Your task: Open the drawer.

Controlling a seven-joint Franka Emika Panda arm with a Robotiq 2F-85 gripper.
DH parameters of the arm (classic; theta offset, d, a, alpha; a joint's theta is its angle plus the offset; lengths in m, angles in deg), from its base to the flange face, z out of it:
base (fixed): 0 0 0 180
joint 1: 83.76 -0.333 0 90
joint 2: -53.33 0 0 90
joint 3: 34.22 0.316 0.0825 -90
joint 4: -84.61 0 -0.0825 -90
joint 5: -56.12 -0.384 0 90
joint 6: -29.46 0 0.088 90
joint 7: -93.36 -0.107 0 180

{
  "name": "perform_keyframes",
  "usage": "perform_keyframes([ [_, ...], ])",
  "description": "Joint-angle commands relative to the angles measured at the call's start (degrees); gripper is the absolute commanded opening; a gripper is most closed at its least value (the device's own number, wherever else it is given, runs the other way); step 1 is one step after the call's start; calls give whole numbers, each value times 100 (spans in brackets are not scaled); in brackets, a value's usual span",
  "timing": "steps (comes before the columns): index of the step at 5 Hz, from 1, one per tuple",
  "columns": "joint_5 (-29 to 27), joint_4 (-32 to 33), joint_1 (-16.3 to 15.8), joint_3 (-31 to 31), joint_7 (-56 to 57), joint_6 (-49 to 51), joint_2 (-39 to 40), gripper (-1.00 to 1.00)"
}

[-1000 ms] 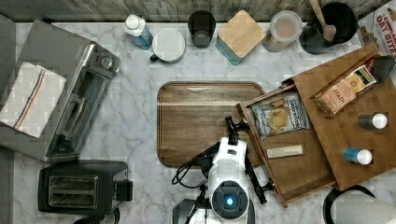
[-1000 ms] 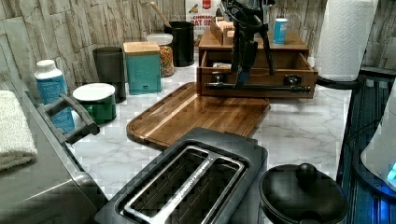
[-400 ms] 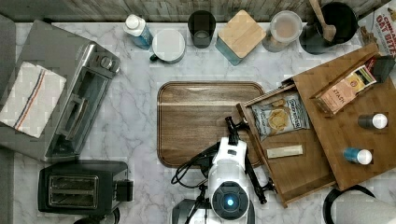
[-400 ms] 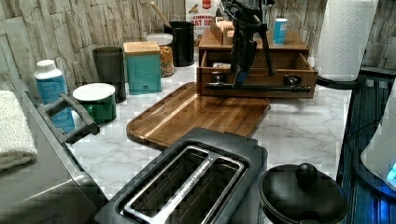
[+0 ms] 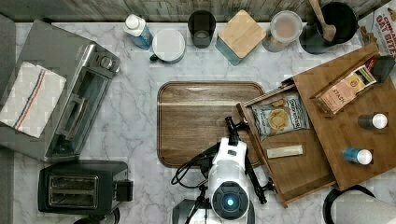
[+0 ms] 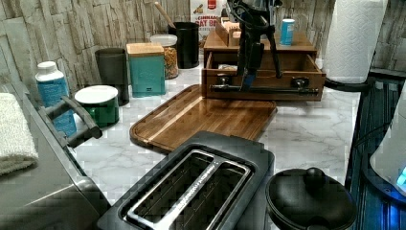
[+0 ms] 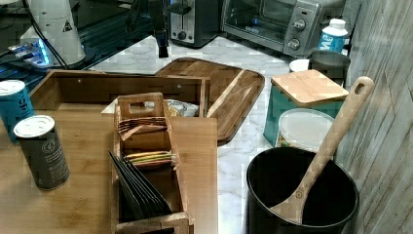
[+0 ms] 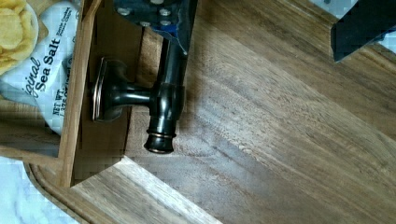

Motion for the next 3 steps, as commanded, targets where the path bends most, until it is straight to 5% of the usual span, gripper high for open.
perform_keyframes([
  [1,-79,738,28,-28,-203,30,-167,100],
  [3,-63,738,9,-51,-217,31,-168,100],
])
